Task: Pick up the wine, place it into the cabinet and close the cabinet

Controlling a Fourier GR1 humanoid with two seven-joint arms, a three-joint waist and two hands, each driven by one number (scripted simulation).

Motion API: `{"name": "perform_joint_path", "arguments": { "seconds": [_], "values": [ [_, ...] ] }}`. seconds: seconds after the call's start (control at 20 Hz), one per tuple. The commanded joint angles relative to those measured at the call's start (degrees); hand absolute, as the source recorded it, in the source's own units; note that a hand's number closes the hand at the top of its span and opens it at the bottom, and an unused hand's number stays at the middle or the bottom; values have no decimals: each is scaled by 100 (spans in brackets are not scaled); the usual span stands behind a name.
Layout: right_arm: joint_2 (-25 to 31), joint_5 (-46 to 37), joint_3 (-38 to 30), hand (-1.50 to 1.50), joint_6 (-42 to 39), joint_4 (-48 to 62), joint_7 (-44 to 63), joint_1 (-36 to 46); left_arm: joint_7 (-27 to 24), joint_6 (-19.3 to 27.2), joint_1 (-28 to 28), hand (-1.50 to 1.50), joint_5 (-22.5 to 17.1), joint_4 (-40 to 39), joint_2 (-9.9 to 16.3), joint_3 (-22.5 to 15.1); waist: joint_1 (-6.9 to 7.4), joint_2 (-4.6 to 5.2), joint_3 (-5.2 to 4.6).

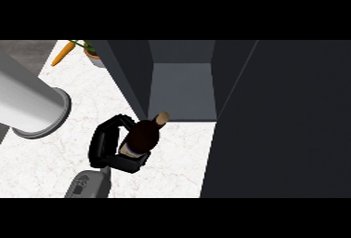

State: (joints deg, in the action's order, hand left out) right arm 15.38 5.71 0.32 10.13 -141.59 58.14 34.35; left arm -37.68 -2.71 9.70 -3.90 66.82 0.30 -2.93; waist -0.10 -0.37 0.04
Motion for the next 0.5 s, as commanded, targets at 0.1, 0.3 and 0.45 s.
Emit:
{"name": "perform_joint_path", "arguments": {
  "seconds": [0.1, 0.3, 0.45],
  "values": [
    [-162, 401, -29, -150, -24, -443, 62, -397, 1248, 485, -177, 150, -695, 1632, -29, -927, 24, -2, 3],
    [-190, 303, 42, -150, -53, -576, 31, -547, 2019, 1347, 398, 150, -931, 1995, -30, -1494, -38, 9, 0],
    [-31, 502, -181, -150, -28, -536, 324, -154, 2581, 1589, 547, 150, -818, 2348, -30, -1236, -10, 10, -3]
  ]
}}
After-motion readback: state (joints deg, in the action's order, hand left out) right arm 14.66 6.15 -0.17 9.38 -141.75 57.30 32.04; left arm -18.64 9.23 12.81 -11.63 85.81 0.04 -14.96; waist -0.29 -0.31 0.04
